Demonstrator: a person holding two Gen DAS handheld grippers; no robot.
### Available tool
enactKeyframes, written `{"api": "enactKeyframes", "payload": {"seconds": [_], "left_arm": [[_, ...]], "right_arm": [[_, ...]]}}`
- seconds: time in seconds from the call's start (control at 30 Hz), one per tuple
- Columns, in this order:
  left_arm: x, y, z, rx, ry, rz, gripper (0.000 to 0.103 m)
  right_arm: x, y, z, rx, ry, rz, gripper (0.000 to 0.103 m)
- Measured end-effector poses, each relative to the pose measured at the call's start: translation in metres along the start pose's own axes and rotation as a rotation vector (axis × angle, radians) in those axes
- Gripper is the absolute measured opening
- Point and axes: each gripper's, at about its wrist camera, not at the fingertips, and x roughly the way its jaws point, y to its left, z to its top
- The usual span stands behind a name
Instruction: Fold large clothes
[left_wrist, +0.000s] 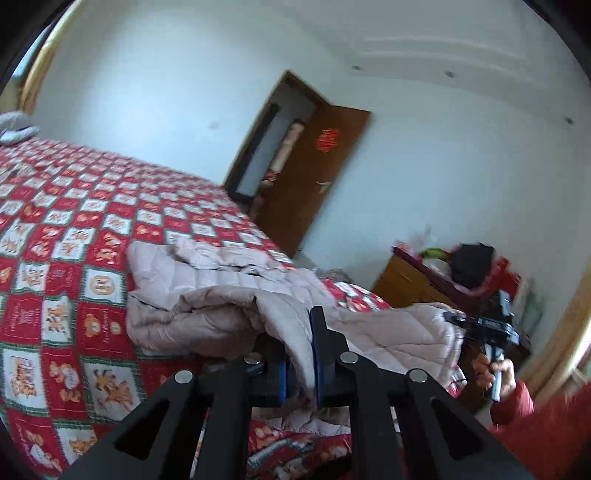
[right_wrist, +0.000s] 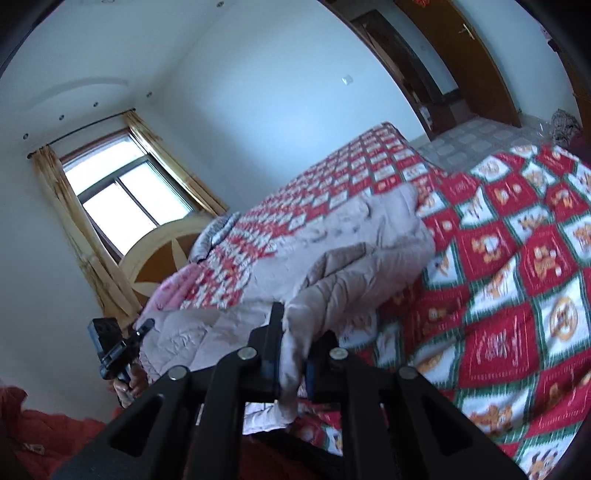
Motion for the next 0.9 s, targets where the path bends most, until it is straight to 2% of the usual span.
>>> {"api": "enactKeyframes", "payload": {"seconds": [0.1,0.27,0.33,0.43,0.57,0.7,0.77,0.9], "left_arm": [[0.019,0.017,0.028,-0.038,0.004,0.095,0.01],[0.062,0.064,0.075,-0.181,0.015,0.218,0.01],[0.092,0.086,0.094,-0.215,0.035,0.262,0.01],[0.133,0.112,0.111,-0.248,0.058,0.311,0.011],[0.201,0.16,0.119,-0.273,0.141,0.424,0.011],[0.255,0.215,0.102,-0.376,0.249,0.509,0.014],[0.276,0.237,0.092,-0.418,0.286,0.52,0.014],[0.29,0.251,0.079,-0.43,0.289,0.502,0.016]], "right_arm": [[0.013,-0.004,0.03,0.004,-0.031,0.005,0.012],[0.062,-0.022,0.097,0.032,-0.076,-0.016,0.012],[0.088,-0.034,0.121,0.047,-0.084,-0.042,0.012],[0.14,-0.056,0.149,0.053,-0.092,-0.124,0.012],[0.208,-0.09,0.164,0.025,-0.084,-0.271,0.012],[0.271,-0.136,0.161,0.061,-0.03,-0.402,0.012],[0.292,-0.155,0.155,0.08,0.0,-0.441,0.012],[0.313,-0.184,0.143,0.093,0.017,-0.479,0.014]]}}
